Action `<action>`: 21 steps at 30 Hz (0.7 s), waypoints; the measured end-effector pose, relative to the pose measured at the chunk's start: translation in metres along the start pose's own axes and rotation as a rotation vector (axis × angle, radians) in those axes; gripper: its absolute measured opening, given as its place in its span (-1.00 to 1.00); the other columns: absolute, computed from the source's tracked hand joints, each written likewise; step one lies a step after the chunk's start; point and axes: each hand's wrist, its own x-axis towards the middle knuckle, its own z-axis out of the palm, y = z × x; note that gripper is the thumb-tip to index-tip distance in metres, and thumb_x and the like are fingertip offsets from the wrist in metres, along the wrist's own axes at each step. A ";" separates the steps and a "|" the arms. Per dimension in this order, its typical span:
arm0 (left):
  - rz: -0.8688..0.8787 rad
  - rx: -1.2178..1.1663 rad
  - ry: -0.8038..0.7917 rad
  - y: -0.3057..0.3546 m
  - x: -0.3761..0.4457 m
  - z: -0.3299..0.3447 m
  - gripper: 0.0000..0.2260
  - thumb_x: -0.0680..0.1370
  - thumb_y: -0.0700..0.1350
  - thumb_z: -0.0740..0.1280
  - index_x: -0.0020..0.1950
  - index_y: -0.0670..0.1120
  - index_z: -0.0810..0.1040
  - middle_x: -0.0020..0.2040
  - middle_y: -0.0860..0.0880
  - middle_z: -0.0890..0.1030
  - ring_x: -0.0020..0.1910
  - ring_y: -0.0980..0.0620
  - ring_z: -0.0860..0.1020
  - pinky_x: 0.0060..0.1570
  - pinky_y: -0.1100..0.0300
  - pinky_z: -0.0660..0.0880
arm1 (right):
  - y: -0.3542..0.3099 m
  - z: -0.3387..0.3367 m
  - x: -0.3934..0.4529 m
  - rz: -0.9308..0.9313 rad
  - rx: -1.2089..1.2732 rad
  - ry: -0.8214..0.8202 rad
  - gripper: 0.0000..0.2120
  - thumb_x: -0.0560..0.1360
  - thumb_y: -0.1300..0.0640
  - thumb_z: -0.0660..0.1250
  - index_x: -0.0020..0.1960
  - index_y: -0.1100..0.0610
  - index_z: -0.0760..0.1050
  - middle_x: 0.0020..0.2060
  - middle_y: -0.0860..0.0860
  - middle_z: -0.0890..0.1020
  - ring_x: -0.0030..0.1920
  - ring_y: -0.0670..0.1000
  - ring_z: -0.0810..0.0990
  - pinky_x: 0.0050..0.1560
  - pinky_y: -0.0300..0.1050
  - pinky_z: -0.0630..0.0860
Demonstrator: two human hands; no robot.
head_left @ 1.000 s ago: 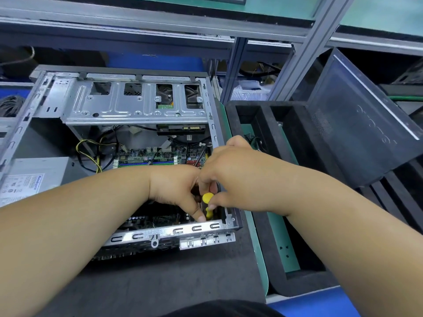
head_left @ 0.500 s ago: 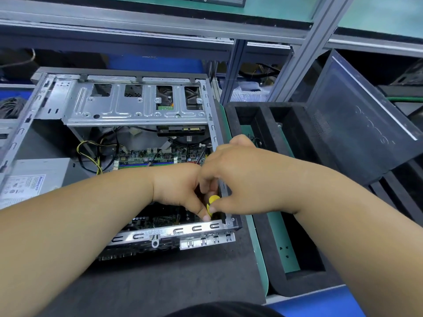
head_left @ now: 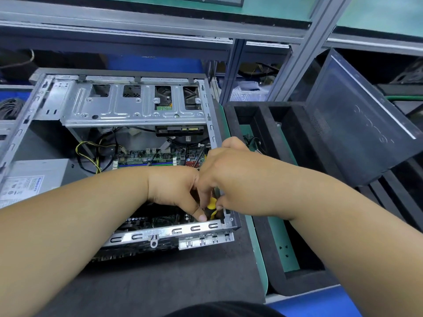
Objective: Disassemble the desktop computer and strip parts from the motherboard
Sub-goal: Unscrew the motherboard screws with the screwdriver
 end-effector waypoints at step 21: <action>-0.008 0.133 0.061 -0.001 0.006 0.004 -0.79 0.35 -0.06 0.57 -0.25 0.14 0.55 -0.31 0.29 0.56 -0.32 0.35 0.48 -0.29 0.53 0.36 | 0.000 0.001 -0.005 -0.007 0.130 -0.009 -0.78 0.47 0.14 0.39 0.05 -0.12 0.63 -0.06 -0.14 0.61 0.09 -0.11 0.41 0.30 -0.03 0.15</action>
